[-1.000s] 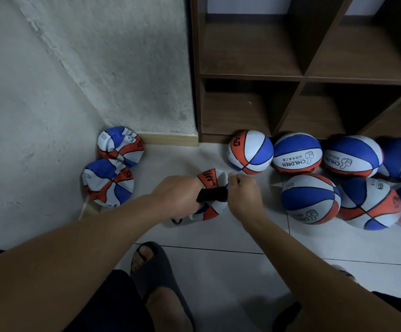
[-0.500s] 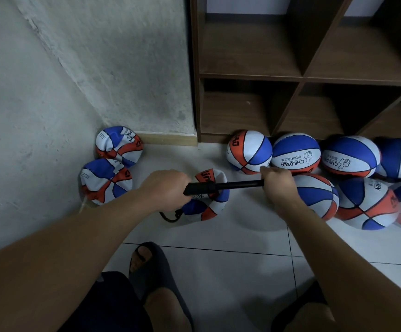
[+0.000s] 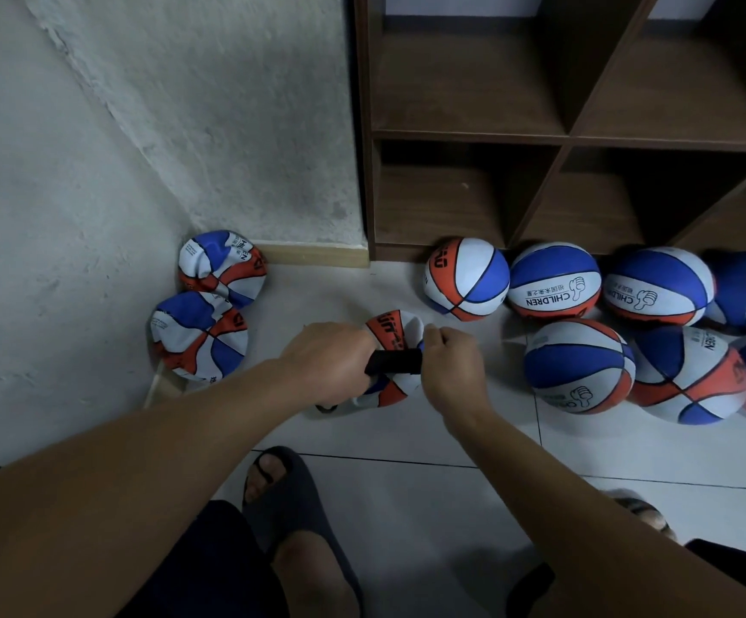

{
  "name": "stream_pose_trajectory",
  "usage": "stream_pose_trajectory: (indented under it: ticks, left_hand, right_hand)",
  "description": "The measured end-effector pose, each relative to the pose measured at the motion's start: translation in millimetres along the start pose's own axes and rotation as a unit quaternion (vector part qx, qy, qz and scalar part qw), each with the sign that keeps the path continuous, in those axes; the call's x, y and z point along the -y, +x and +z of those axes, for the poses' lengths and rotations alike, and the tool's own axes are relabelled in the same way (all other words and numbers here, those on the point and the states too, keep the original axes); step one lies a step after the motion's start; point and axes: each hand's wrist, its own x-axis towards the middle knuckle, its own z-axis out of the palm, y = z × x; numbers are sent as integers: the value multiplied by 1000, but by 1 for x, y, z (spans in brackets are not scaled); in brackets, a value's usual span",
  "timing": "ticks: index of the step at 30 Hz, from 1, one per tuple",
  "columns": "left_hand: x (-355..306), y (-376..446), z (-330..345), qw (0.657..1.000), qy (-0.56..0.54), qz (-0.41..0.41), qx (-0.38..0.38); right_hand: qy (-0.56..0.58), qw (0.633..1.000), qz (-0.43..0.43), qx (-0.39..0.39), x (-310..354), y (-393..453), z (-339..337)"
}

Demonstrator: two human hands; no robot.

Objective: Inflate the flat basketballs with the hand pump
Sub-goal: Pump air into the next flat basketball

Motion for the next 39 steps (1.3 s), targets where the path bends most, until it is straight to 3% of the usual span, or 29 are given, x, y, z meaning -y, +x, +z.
stream_pose_trajectory:
  ticks: [12,18,29,39]
  left_hand:
    - [2,2,-3,998,-58,-5,-28]
    - [26,2,-9,997,-42,-40,-49]
    - [1,0,-7,998,-22,-17,-53]
    - [0,2,-9,999,9,6,-42]
  right_hand:
    - [-22,999,-8,34,24,14,-30]
    - [4,998,48,-45,27,45,-87]
    - [-23,998,-48,-45,19,9,-25]
    - [-3,1000,-24,-2,12,8,-10]
